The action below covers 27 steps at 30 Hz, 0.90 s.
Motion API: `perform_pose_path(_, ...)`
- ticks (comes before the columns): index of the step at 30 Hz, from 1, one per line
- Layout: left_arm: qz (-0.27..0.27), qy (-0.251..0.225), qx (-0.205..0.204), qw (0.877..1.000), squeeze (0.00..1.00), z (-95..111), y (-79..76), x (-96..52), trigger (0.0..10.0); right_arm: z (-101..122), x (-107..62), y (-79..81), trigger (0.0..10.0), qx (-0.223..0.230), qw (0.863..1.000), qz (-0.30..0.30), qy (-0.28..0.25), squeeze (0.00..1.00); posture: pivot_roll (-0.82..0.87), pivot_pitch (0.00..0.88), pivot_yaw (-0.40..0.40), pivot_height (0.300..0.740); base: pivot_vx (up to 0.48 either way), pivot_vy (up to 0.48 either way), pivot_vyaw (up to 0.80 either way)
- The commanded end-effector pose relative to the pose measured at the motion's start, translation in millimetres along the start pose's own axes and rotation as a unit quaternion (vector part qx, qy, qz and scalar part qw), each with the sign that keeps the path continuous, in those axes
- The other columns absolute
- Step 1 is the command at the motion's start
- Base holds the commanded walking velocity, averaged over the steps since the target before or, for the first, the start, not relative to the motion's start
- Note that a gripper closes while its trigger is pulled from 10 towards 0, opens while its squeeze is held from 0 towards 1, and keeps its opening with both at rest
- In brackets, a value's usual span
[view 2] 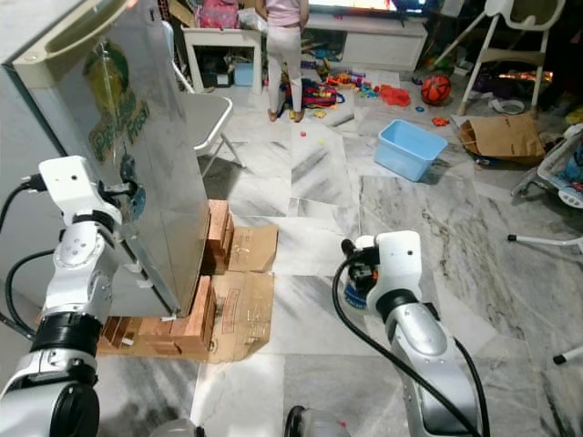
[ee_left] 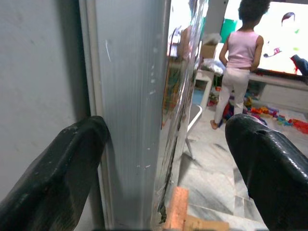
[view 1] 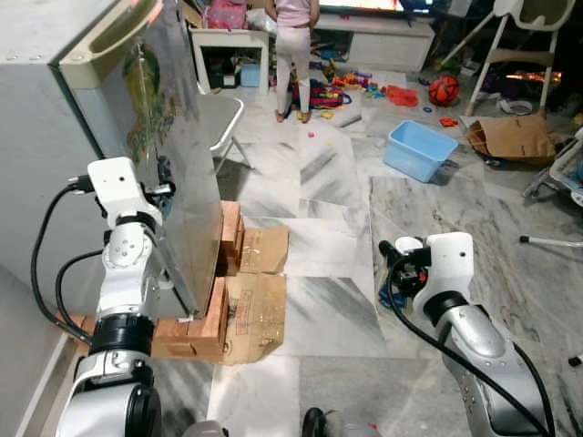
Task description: Restocking fridge
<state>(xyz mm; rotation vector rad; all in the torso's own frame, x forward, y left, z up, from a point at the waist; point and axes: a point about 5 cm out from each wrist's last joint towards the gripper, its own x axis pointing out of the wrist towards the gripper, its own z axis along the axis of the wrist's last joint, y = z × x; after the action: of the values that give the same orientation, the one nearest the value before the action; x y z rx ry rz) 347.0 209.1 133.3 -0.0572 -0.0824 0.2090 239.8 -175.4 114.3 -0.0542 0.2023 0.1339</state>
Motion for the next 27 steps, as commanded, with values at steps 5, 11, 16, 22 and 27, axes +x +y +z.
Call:
perform_pose_path(5,-0.081,0.025,-0.021,0.996,0.00,-5.7,-33.2,-0.4,10.0,10.5,0.8,-1.9,10.0,-0.001,1.000,-0.002,-0.020,0.00,-0.07,0.043,-0.036,0.740,0.000,0.000,0.00)
perform_pose_path(11,-0.366,0.039,0.033,0.929,0.00,-14.0,-117.7,-30.7,10.0,6.9,-3.0,-1.5,10.0,-0.003,1.000,-0.006,-0.014,0.00,-0.06,0.027,-0.037,0.740,0.000,0.000,0.00)
perform_pose_path(16,-0.385,0.027,0.046,0.921,0.00,-12.6,-136.0,-37.0,10.0,4.3,-7.1,-5.3,10.0,-0.010,0.999,-0.033,-0.013,0.00,-0.06,0.016,-0.030,0.740,0.000,0.000,0.00)
perform_pose_path(22,-0.338,0.016,0.066,0.939,0.00,-15.0,-119.7,-31.6,10.0,4.0,-7.7,-2.0,10.0,-0.008,0.999,-0.035,-0.016,0.00,-0.05,0.010,-0.027,0.740,0.000,0.000,0.00)
perform_pose_path(27,-0.263,0.004,0.073,0.962,0.00,-11.4,-86.8,-23.6,10.0,4.9,-2.9,2.7,10.0,-0.005,0.999,-0.027,-0.022,0.00,-0.03,0.002,-0.031,0.740,0.000,0.000,0.00)
